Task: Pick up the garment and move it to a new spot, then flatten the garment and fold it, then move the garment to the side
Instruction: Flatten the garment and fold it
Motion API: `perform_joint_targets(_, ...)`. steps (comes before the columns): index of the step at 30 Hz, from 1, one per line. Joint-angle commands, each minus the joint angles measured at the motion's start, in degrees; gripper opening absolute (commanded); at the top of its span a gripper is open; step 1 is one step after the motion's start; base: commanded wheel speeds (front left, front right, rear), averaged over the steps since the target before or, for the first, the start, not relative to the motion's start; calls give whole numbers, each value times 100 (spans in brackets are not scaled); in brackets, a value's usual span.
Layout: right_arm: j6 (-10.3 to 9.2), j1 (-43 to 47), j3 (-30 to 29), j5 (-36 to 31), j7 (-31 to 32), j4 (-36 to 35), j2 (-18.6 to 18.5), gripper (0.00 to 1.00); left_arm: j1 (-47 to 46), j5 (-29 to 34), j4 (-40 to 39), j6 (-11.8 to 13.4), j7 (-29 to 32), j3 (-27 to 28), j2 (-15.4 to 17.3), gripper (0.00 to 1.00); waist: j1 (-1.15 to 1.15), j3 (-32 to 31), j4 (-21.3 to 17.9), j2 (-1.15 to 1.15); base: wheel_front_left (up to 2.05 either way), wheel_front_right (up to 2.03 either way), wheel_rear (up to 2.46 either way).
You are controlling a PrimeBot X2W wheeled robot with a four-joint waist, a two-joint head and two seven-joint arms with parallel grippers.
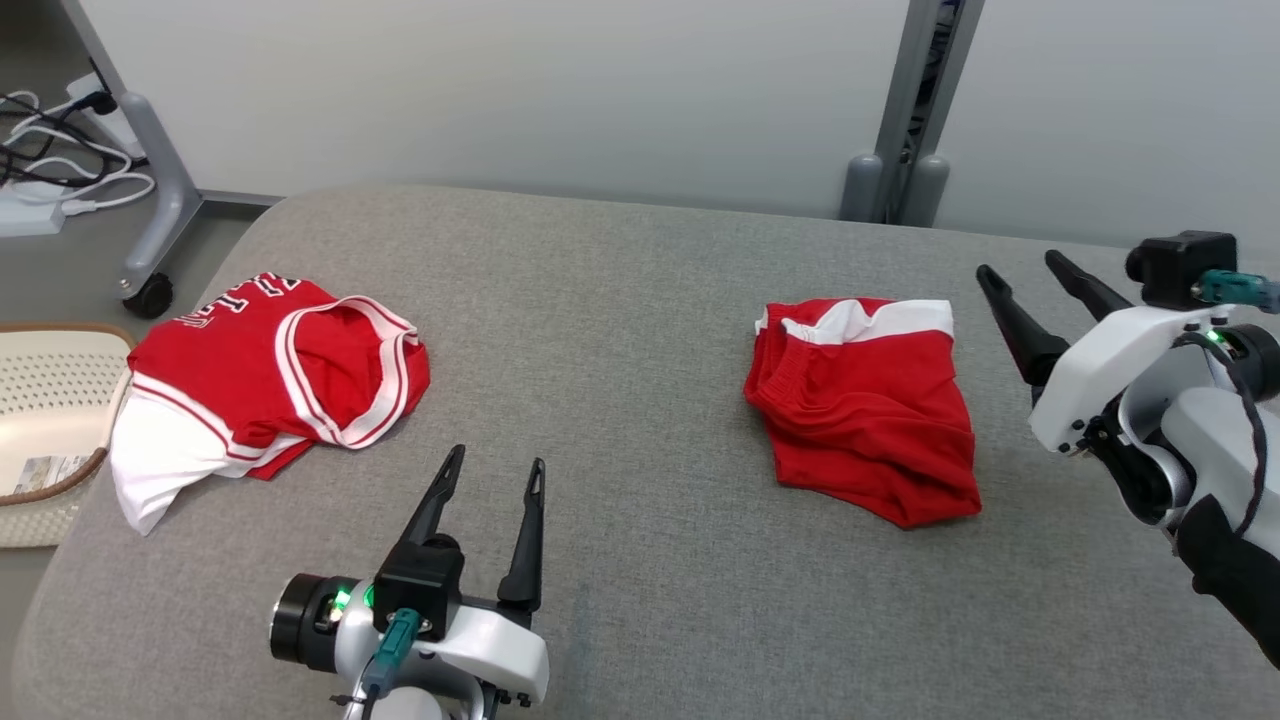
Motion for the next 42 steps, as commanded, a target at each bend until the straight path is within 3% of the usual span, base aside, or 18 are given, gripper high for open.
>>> perform_joint_targets(1, 0, 137, -181, -1, -56, -8, -40, 100, 57, 49, -55, 20, -3, 78, 28, 100, 0, -58, -102, 0, 0, 0, 0)
perform_joint_targets(6, 0, 1022, -2027, -891, -59, -705, -106, 100, 206, 127, -361, 50, -2, 361, 28, 100, 0, -64, -322, 0, 0, 0, 0)
perform_joint_targets(10, 1, 2098, -3615, -1828, -61, -1477, 180, 100, 326, 193, -522, 41, -3, 523, 28, 100, 0, -67, -458, 0, 0, 0, 0)
perform_joint_targets(14, 1, 3043, -4641, -2684, -62, -2099, 618, 100, 426, 220, -647, 32, -3, 594, 27, 100, 0, -48, -522, 0, 0, 0, 0)
perform_joint_targets(20, 1, 3670, -5266, -3374, -63, -2547, 1069, 100, 497, 243, -779, 16, -3, 633, 26, 100, 0, -26, -512, 0, 0, 0, 0)
perform_joint_targets(34, 1, 3843, -5502, -3641, -64, -2691, 1274, 100, 566, 299, -754, -80, -3, 565, 26, 100, 0, -27, -396, 0, 0, 0, 0)
perform_joint_targets(35, 1, 3823, -5455, -3593, -65, -2669, 1257, 58, 559, 296, -746, -91, -3, 546, 26, 100, 0, -8, -378, 0, 0, 0, 0)
perform_joint_targets(36, 1, 3780, -5443, -3591, -65, -2649, 1211, 5, 547, 294, -738, -78, -3, 531, 27, 100, 0, 10, -362, 0, 0, 0, 0)
perform_joint_targets(37, 1, 3739, -5446, -3580, -65, -2631, 1175, 0, 527, 292, -738, -83, -3, 510, 27, 100, 0, 40, -343, 0, 0, 0, 0)
perform_joint_targets(42, 1, 3410, -5227, -3491, -45, -2380, 1015, 0, 363, 247, -733, -103, -3, 409, 26, 100, 0, 278, -212, 0, 0, 0, 0)
